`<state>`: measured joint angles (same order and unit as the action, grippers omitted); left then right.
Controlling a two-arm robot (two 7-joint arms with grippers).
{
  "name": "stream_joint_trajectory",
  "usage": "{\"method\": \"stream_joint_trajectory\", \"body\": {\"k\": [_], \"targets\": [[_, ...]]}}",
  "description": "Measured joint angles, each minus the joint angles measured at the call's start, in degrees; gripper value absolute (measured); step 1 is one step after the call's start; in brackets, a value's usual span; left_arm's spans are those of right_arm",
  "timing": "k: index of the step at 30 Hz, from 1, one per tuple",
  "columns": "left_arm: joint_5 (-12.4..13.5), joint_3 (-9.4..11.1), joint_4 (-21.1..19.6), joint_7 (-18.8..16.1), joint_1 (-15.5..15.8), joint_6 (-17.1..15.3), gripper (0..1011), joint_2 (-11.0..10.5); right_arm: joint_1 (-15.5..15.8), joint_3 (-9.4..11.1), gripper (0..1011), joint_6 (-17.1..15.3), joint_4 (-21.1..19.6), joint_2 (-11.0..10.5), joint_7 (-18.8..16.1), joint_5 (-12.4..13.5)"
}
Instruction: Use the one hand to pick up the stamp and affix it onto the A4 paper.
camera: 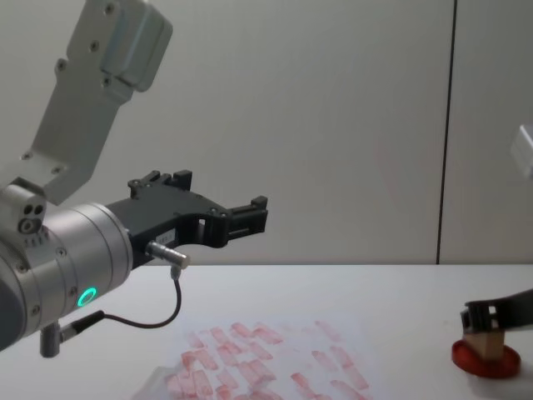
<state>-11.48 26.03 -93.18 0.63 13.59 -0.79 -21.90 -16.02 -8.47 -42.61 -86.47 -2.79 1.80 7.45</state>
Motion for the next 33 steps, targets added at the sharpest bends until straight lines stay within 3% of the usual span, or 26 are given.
{"method": "stream_joint_trajectory", "body": {"k": [16,19,26,33], "targets": [[0.00,0.00,0.00,0.00,0.00,0.00,993,0.00,0.00,0.13,724,1.50,0.34,-0.04,-1.37,-1.54],[0.00,0.00,0.00,0.00,0.00,0.00,993,0.00,0.19,-0.09,854,2.58,-0.54,-0.08,-1.83,-2.40],[0.00,0.00,0.00,0.00,0.00,0.00,993,0.00,0.73,-0.61,1001,5.19,-2.60,-0.21,-2.69,-4.42],[0.00,0.00,0.00,0.00,0.00,0.00,993,0.00,1.42,-1.21,1001,8.72,-4.95,-0.48,-3.82,-6.84]]}}
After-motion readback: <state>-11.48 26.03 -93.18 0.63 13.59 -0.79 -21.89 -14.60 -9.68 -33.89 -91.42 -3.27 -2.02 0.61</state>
